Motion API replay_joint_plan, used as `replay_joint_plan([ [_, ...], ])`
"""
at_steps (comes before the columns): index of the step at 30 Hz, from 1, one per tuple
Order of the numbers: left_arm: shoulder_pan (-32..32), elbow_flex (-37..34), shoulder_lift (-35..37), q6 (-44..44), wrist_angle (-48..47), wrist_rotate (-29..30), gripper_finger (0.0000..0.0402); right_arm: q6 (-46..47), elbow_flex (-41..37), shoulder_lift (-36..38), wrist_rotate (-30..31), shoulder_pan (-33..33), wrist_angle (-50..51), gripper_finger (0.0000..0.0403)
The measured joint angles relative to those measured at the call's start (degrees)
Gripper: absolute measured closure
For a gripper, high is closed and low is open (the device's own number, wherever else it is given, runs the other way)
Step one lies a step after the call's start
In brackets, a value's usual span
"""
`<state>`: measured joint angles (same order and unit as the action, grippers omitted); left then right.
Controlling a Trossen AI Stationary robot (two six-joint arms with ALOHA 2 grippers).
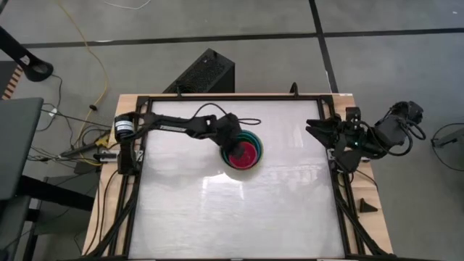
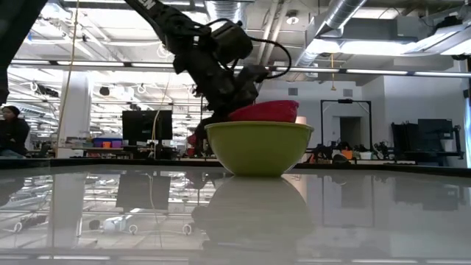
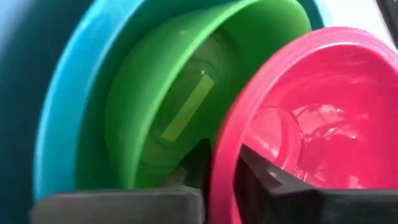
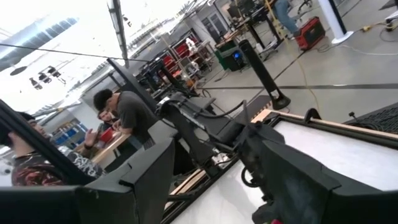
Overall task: Nest bowls inside each other
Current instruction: Stack the red bowl on the light green bowl, then adjust the stacked bowls
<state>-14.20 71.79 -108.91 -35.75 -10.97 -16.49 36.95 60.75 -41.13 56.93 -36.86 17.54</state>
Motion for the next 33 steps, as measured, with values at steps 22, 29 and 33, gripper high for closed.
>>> replay_joint_plan([
  [22,-4.65,2.01,14.96,6.82,-6.56,2.95,0.0105,11.49,0.04,-7.87,-4.71,3.99,12.59,0.0129],
  [29,-5.74,2.03,25.64,8.98,-13.40,10.33,0.0104,11.34,0.02,-19.58,-21.29,14.46,8.36,0.0129],
  [33,-4.90,2.03,31.25,9.75,-19.15,12.90,0.0104,11.26,0.02,-26.11,-26.17,20.29,6.29,0.0146],
])
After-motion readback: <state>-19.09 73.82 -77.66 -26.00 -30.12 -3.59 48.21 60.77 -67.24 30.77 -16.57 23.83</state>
